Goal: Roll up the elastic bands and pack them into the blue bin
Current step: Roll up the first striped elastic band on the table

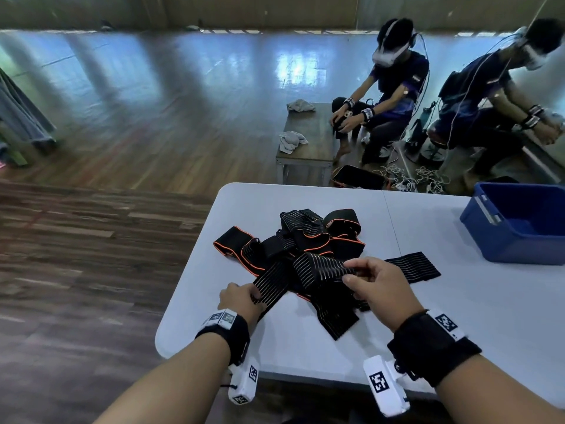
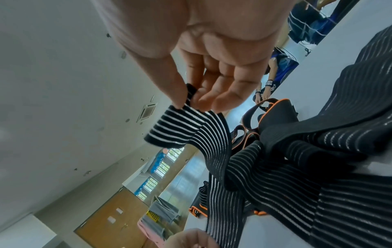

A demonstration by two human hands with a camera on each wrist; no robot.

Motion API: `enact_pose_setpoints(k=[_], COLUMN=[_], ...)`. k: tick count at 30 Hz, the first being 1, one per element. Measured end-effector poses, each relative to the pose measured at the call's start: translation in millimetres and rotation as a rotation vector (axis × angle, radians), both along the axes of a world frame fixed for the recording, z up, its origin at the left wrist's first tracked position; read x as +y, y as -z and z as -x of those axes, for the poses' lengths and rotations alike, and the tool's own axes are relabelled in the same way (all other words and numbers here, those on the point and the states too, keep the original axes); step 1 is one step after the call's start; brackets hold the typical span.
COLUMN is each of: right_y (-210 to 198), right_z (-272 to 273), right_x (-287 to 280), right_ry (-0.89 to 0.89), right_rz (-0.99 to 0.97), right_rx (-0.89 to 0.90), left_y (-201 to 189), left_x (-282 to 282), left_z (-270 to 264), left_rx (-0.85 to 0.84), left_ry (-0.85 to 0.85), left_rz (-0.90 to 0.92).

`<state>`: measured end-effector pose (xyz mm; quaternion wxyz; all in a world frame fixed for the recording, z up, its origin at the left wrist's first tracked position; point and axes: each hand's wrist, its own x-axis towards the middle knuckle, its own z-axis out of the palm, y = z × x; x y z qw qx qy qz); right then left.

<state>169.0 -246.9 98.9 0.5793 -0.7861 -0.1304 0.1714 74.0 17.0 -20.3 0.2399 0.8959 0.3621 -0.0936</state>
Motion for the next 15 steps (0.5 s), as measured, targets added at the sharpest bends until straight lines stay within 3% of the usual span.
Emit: enact_pose_setpoints(k=[5, 8, 15], right_y=[-3.5, -11.6, -69.0], right_z=[-9.3, -19.7, -72.3], right_x=[-2.1, -6.7, -17.2], right_ry=[0.057, 0.052, -0.041], right_rz=[-0.008, 0.004, 0.005], right_rx=[-0.107, -0.187, -0.361], left_y=[-4.1, -14.6, -136.9], left_x=[6.2, 8.9, 4.0], left_z=[5.2, 1.7, -49.3], left_rx=[0.031, -0.049, -0.527], left_ry=[0.019, 0.012, 0.147], left_rz=[0.015, 0.023, 0.176])
